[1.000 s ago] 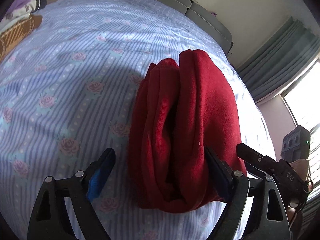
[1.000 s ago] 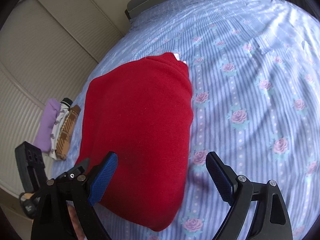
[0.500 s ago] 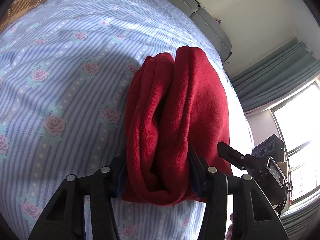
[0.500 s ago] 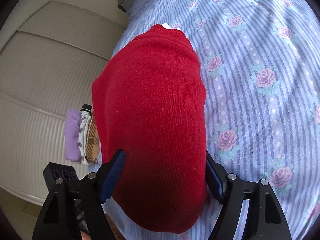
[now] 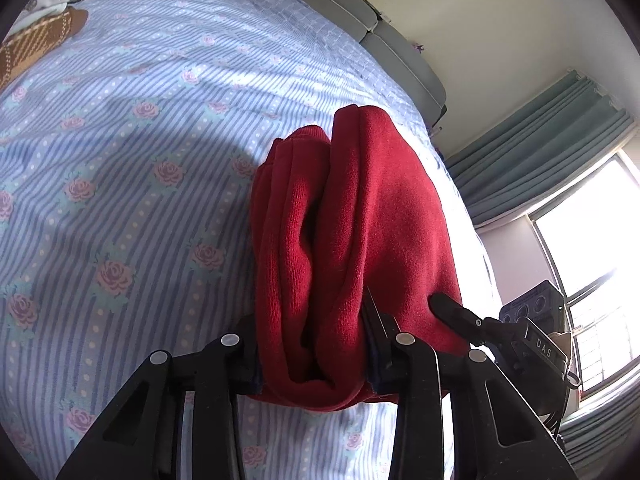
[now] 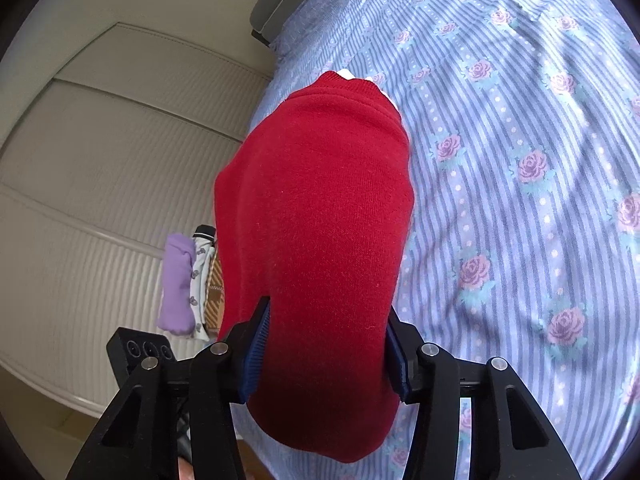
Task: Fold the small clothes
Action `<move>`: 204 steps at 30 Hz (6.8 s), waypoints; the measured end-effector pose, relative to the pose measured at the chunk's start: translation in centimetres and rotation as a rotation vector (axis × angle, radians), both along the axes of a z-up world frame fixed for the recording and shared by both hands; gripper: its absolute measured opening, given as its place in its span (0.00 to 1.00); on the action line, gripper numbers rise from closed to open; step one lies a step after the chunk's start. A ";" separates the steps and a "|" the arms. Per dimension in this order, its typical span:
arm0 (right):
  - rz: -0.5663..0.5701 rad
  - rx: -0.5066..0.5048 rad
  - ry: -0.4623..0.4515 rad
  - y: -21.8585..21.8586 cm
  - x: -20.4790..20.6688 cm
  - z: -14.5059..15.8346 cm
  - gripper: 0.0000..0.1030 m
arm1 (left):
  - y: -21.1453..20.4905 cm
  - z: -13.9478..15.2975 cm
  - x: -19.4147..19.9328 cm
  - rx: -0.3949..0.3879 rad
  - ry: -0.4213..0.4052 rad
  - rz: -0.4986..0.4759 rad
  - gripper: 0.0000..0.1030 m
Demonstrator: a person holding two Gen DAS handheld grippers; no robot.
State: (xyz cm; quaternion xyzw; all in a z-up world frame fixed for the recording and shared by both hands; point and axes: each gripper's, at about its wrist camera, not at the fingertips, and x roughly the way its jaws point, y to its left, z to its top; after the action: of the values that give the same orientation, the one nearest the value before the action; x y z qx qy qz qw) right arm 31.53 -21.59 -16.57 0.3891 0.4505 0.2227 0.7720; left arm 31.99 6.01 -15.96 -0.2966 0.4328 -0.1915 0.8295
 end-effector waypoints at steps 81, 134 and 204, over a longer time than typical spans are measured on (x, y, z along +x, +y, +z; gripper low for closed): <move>0.238 -0.290 -0.376 40.6 5.2 21.1 0.82 | 34.4 17.4 -2.8 0.399 -0.225 0.420 0.79; -0.351 -0.884 -0.570 -1.2 -32.6 23.2 0.89 | -7.1 16.8 -28.3 0.720 -0.486 0.166 0.98; -0.338 -0.884 -0.549 -1.0 -32.6 22.2 0.89 | -6.9 15.4 -28.5 0.720 -0.462 0.155 0.98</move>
State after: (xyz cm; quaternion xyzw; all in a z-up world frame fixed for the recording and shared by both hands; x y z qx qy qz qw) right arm -1.12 -22.55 5.67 0.0221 0.2144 -0.0218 0.9762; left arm 3.46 -0.90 -0.51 0.0305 0.2513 -0.0271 0.9671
